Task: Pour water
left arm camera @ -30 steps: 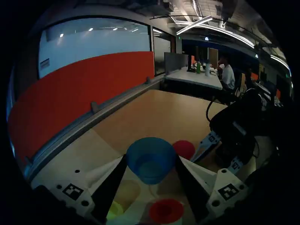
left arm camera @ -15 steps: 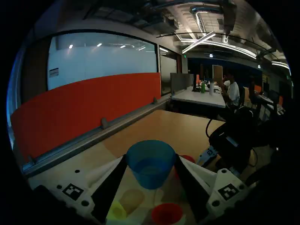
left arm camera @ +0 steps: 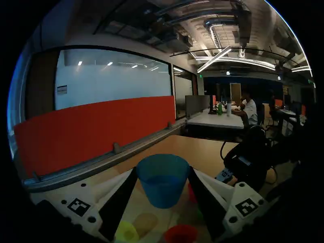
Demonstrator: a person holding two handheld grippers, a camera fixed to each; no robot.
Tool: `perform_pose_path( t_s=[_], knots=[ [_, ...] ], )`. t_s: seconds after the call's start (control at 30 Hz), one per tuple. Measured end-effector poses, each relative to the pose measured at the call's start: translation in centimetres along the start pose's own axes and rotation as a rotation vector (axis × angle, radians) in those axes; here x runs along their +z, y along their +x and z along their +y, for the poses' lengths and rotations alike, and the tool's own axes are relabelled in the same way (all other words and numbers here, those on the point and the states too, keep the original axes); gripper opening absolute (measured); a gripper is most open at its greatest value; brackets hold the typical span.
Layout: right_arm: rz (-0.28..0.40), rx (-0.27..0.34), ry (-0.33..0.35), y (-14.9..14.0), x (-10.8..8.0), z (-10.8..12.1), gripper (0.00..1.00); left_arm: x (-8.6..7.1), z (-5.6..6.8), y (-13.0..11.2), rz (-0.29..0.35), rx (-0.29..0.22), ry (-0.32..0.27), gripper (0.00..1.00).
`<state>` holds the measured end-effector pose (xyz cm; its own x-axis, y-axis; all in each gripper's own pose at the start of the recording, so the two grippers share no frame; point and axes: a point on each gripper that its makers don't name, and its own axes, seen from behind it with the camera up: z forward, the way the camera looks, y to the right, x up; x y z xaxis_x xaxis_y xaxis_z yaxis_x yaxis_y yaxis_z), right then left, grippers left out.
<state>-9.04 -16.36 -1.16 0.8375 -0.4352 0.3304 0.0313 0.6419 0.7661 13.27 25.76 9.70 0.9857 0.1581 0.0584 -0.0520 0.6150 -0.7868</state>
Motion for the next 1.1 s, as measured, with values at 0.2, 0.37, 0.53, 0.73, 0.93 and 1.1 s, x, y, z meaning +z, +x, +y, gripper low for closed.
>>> perform_pose_path(
  t_s=[0.2,0.37,0.53,0.73,0.93,1.1],
  knots=[
    [0.002,0.006,0.0,0.0,-0.1,0.0,0.9,-0.3,-0.4,0.0,0.002,-0.044,0.001,0.89],
    [0.006,0.013,-0.001,0.1,-0.1,0.1,0.9,-0.5,-0.8,-0.3,-0.003,-0.062,0.008,0.89],
    [0.018,0.024,-0.008,0.3,-0.1,0.3,0.89,-0.7,-1.0,-0.6,-0.008,-0.067,0.013,0.89],
    [0.025,0.023,-0.014,0.4,-0.2,0.4,0.89,-1.1,-1.2,-0.8,-0.009,-0.074,0.019,0.89],
    [0.031,0.015,-0.02,0.7,-0.4,0.2,0.89,-1.9,-1.2,-1.0,-0.009,-0.087,0.027,0.89],
    [0.051,0.018,-0.024,1.5,-1.0,-0.3,0.89,-2.9,-1.0,-1.2,-0.009,-0.087,0.034,0.89]
  ],
)
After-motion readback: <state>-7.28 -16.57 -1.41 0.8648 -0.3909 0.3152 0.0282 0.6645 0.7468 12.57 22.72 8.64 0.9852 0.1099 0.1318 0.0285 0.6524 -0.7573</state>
